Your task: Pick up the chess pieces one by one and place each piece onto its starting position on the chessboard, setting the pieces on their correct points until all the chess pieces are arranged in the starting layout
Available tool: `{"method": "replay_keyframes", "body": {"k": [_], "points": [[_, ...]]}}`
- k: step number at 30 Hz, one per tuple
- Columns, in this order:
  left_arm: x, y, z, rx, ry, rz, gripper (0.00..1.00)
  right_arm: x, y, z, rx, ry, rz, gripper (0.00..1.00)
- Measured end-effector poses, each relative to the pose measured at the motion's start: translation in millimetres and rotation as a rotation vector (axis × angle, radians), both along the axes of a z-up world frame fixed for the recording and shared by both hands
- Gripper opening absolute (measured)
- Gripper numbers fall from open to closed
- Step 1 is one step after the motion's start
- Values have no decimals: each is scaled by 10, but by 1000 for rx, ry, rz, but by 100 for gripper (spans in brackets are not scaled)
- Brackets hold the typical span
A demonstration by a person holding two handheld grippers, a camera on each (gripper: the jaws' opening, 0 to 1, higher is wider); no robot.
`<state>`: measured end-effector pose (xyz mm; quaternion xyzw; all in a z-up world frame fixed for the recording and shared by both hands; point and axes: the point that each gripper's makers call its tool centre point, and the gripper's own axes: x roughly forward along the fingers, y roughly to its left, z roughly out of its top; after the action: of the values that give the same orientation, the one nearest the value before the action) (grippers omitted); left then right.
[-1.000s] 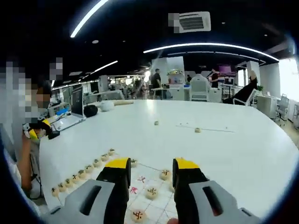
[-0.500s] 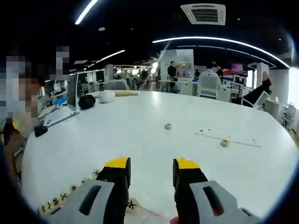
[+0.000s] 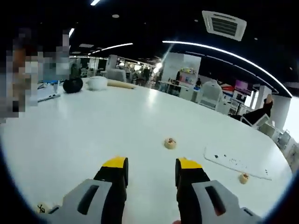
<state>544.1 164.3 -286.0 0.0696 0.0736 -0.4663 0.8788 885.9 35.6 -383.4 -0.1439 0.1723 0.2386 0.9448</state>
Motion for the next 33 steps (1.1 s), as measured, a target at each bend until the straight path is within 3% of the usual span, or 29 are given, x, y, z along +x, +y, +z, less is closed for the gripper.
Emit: {"method": "replay_keyframes", "body": {"k": [5, 6, 8, 10, 15, 17, 19, 24, 28, 33], "points": [[-24, 5, 45, -14, -8, -10, 32, 340, 11, -65, 19, 1, -59, 41], [-21, 9, 48, -13, -9, -9, 32, 499, -2, -63, 26, -1, -79, 41], [-21, 9, 59, -19, -9, -10, 32, 531, 21, -73, 28, -6, -96, 40], [-30, 1, 66, -24, -11, -16, 32, 706, 19, -101, 19, 0, -114, 40], [8, 12, 87, -35, -10, -18, 32, 778, 79, -123, 56, 1, -145, 38], [9, 6, 83, -35, -9, -20, 32, 738, 138, -160, 46, 4, -136, 33], [5, -5, 74, -35, -7, -24, 32, 734, 166, -162, 61, 9, -133, 21], [-20, -27, 48, -32, -4, -29, 32, 615, 169, -143, 21, 33, -104, 19], [-39, -37, 45, -33, -6, -31, 32, 361, 247, 29, 50, 38, -37, 19], [-41, -101, 16, -21, -1, -39, 32, -244, 185, 344, -19, -13, 85, 19]]}}
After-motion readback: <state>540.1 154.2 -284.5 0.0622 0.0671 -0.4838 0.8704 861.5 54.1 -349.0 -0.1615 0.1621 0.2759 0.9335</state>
